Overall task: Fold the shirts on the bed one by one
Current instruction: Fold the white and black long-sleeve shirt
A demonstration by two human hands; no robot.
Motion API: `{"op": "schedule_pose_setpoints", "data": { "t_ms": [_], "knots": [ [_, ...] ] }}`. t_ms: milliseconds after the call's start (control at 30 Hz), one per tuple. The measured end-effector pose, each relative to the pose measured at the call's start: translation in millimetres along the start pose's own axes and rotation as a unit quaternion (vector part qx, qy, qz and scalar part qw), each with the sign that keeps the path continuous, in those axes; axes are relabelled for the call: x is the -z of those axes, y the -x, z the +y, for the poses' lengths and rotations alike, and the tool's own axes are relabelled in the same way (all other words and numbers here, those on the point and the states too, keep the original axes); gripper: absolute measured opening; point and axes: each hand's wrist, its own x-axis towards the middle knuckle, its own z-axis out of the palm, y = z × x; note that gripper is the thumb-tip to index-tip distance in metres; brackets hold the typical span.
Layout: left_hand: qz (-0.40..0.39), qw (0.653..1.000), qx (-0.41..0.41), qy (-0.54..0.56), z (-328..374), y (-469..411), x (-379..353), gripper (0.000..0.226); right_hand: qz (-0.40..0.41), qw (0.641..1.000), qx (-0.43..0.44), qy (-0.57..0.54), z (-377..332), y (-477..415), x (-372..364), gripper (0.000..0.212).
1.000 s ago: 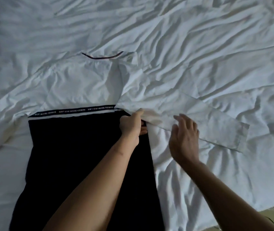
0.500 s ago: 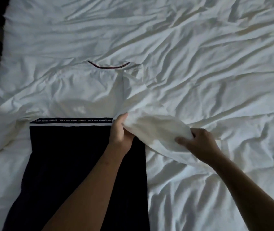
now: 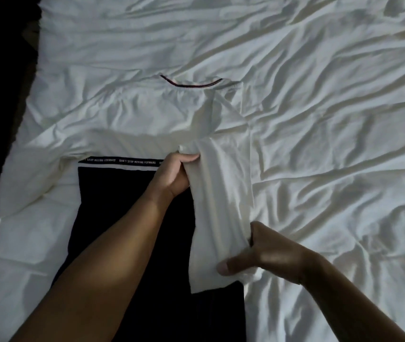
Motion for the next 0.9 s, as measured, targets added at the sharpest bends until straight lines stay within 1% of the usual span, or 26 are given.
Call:
{"op": "schedule_pose_setpoints", "data": {
  "t_ms": [133, 200, 300, 400, 467, 533, 600, 700, 767, 833, 900],
  "knots": [
    [0.018, 0.998, 0.013, -0.055, 7, -14, 8, 0.035, 0.018, 0.997, -0.002, -0.07, 31, -14, -29, 0.032],
    [0.021, 0.996, 0.013, -0.087, 9, -19, 12, 0.035, 0.035, 0.992, -0.018, -0.118, 50, -18, -41, 0.029],
    [0.029, 0.995, 0.014, -0.094, 8, -21, 14, 0.027, 0.074, 0.98, -0.044, -0.18, 74, -23, -55, 0.032],
    [0.046, 0.996, 0.003, -0.08, 2, -8, 24, 0.034, 0.124, 0.962, -0.051, -0.236, 91, -29, -66, 0.04],
    [0.06, 0.992, 0.0, -0.109, -6, 15, 35, 0.03, 0.156, 0.953, -0.046, -0.256, 98, -32, -70, 0.043],
    [0.069, 0.982, 0.035, -0.171, -22, 47, 48, 0.032, 0.173, 0.946, -0.032, -0.27, 103, -34, -73, 0.039],
    [0.062, 0.967, 0.085, -0.23, -41, 81, 60, 0.036, 0.183, 0.941, -0.019, -0.284, 107, -34, -77, 0.036],
    [0.052, 0.952, 0.153, -0.258, -68, 127, 73, 0.041, 0.188, 0.932, -0.004, -0.31, 112, -34, -84, 0.039],
    [0.047, 0.949, 0.173, -0.258, -86, 151, 76, 0.04, 0.199, 0.924, 0.004, -0.327, 114, -34, -91, 0.038],
    [0.065, 0.958, 0.161, -0.23, -101, 165, 78, 0.034, 0.224, 0.917, 0.015, -0.329, 116, -32, -97, 0.033],
    [0.099, 0.966, 0.105, -0.217, -112, 175, 81, 0.037, 0.263, 0.913, 0.025, -0.312, 123, -31, -104, 0.028]
  ]
}}
